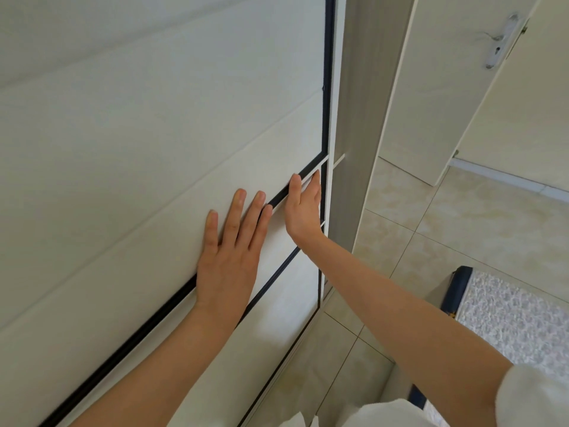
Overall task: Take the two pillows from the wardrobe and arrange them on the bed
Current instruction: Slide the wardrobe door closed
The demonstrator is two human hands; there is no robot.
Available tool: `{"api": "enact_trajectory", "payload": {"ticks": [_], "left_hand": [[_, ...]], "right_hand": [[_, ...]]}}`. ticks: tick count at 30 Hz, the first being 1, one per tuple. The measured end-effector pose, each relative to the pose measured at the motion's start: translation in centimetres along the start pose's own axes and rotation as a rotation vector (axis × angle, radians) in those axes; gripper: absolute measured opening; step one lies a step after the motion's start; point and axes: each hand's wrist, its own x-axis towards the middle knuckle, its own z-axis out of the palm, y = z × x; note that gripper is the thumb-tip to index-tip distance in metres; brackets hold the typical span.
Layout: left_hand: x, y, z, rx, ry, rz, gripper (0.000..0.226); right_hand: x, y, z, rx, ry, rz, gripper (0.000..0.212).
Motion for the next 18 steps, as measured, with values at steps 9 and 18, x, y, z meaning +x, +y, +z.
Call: {"api": "enact_trajectory", "payload": {"ticks": [9,18], "left_hand": [[4.3,2.5,0.5,-0.025,-0.016,0.105,0.066],[7.7,4.0,0.3,-0.112,-0.041,0.114,0.068]], "right_hand": [[4.0,-0.6,-2.1,0.002,0.073,0.004,0.065],[5.2,0.7,-3.6,-0.056,-0.035,-0.037,0.067]]}}
